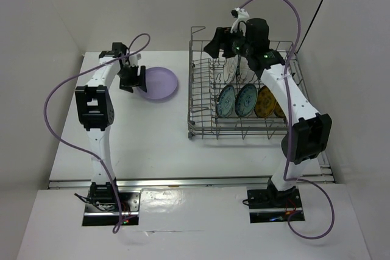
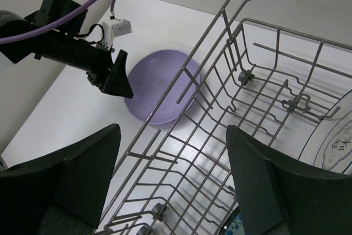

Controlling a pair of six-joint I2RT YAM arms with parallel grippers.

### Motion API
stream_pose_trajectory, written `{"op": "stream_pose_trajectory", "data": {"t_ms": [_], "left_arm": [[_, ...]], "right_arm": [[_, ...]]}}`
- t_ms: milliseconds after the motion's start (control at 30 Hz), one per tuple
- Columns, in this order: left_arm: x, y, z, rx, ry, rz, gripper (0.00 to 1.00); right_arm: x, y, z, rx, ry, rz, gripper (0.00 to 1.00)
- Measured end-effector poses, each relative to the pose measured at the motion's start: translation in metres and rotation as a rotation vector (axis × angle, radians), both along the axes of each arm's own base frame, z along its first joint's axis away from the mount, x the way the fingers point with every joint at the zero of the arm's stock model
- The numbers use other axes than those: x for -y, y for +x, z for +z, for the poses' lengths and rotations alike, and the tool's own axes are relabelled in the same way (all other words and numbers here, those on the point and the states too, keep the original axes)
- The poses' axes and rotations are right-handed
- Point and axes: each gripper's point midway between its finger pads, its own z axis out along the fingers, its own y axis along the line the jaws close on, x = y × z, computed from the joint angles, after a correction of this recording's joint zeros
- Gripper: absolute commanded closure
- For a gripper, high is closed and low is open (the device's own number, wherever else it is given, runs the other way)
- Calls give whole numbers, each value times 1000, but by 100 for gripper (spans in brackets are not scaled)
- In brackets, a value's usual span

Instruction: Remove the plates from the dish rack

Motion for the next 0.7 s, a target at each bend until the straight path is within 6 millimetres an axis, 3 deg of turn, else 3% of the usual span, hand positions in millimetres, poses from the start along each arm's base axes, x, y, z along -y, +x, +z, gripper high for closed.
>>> {"op": "stream_pose_trajectory", "data": {"t_ms": [167, 367, 433, 533, 700], "left_arm": [[5, 0, -2, 13, 100, -51, 17], [4, 1, 20, 60, 121, -49, 17], [2, 2, 32, 87, 121, -44, 17], [3, 3, 50, 124, 121, -42, 17], [4, 2, 70, 162, 114, -41, 17]], "right_arm": [[21, 9, -11, -51, -52, -125, 17], [94, 46, -22, -98, -169, -451, 30], [118, 54, -34, -117, -209, -533, 36], [144, 65, -55, -148, -255, -607, 36], [155, 81, -107, -233, -322, -636, 38]]}}
